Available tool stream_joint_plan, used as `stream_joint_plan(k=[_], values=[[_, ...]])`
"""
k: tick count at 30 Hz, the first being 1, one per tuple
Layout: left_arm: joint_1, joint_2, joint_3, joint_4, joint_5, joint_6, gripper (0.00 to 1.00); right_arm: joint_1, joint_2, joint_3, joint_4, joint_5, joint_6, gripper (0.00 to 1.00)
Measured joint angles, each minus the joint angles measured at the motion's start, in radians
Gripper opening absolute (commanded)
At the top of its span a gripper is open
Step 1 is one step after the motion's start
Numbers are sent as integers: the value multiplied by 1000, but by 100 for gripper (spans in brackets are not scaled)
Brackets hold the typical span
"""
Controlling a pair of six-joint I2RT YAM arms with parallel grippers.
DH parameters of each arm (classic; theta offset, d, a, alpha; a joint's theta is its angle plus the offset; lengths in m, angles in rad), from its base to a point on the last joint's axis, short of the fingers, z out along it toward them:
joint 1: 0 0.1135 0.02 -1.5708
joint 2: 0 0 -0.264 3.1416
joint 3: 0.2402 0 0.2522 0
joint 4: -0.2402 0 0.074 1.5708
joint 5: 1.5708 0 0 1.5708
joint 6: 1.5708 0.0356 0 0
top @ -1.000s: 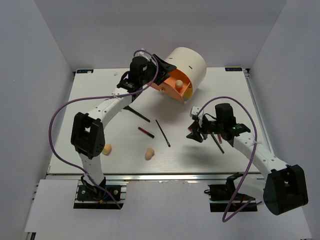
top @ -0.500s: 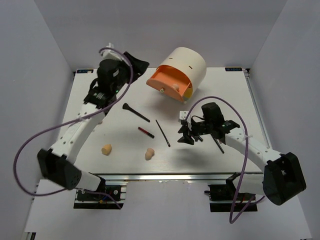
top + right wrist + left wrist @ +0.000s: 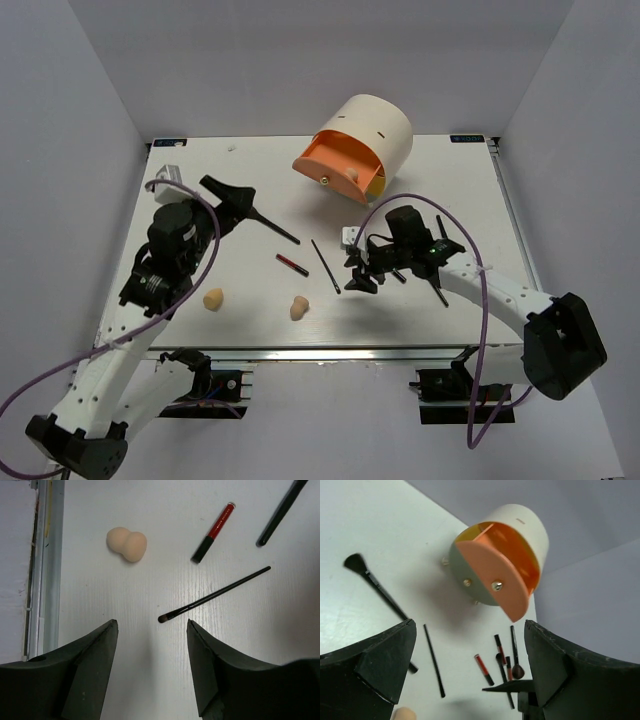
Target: Organize the makeup
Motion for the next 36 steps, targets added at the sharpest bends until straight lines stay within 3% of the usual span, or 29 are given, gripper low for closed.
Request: stream_joint_plan(k=[3, 7, 13, 20, 24, 28, 36], values=[[0, -97, -80, -55, -31, -24, 98, 14, 45, 18, 8, -8, -35, 74], [0, -203, -137, -155, -66, -47, 98, 30, 130, 51, -29, -27, -106, 77], [0, -303, -152, -229, -126, -46, 98, 61, 158, 78, -86, -71, -249, 76], [0, -204, -148, -296, -137, -21, 98, 148, 190, 75, -90, -71, -364, 75], [0, -190, -148, -348, -138, -22, 98, 238, 258, 75, -32, -51, -385, 73], [0, -270, -148, -377, -150, -37, 98, 304, 347, 81, 37, -1, -388, 71], [0, -343, -148, -420, -167, -55, 98, 351, 458, 138, 185, 124, -357, 69]])
